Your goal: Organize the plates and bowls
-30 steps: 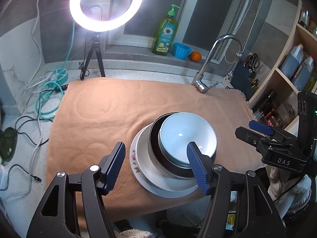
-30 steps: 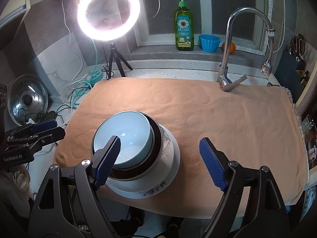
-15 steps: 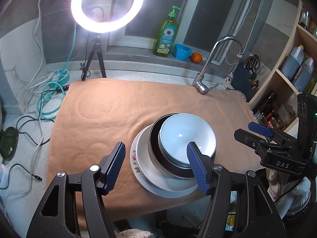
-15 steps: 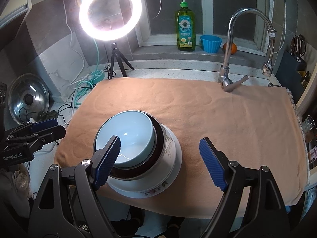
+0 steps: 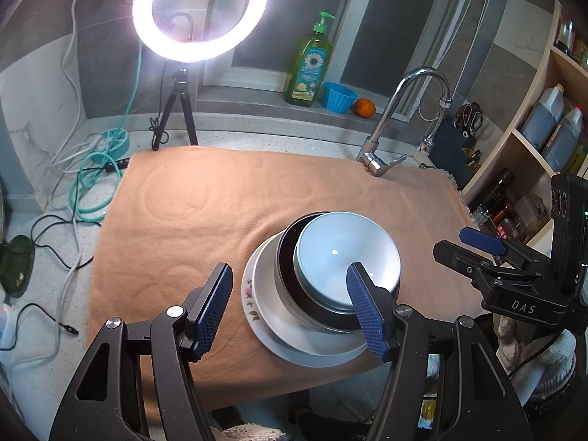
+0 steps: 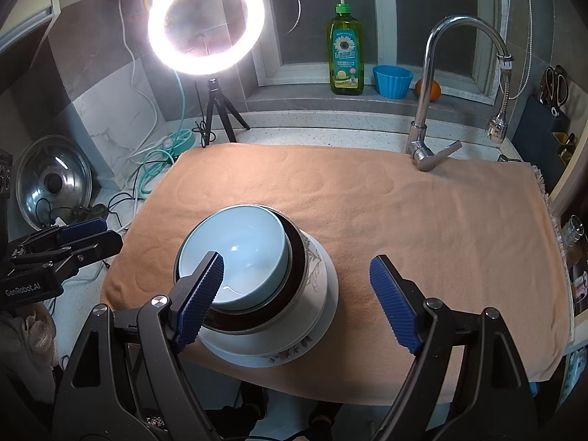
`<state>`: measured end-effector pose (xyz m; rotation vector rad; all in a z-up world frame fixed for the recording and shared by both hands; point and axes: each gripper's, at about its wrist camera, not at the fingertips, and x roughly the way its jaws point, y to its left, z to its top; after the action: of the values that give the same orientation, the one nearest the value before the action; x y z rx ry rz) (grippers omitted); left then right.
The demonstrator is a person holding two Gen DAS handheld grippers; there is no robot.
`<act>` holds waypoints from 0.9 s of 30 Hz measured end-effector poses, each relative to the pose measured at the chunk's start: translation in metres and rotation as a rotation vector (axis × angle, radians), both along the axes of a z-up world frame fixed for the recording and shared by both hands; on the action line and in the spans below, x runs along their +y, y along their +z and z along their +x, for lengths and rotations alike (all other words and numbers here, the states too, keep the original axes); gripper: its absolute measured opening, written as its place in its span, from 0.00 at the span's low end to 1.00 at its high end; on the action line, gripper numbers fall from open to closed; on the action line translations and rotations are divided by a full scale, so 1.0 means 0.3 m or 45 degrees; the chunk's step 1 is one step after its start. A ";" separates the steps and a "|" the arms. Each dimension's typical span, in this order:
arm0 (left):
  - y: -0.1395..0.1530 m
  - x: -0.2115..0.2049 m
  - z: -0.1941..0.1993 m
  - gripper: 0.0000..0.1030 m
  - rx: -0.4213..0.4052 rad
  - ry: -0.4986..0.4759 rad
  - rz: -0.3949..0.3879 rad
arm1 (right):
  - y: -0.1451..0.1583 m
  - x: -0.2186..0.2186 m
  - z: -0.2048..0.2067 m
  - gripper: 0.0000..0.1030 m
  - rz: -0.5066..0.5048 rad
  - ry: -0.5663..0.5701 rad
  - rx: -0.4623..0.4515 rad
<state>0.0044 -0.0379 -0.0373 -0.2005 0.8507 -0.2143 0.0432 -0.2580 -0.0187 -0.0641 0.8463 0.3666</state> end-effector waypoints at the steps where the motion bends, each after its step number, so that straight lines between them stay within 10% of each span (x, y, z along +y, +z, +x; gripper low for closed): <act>1: 0.000 0.000 0.000 0.62 0.001 -0.001 -0.001 | 0.000 0.000 -0.001 0.82 0.000 0.000 -0.001; 27: 0.008 0.000 0.010 0.62 -0.003 0.002 0.005 | -0.007 0.012 0.001 0.82 -0.003 0.007 0.006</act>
<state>0.0073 -0.0379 -0.0348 -0.1975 0.8485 -0.2118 0.0437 -0.2544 -0.0209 -0.0675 0.8517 0.3711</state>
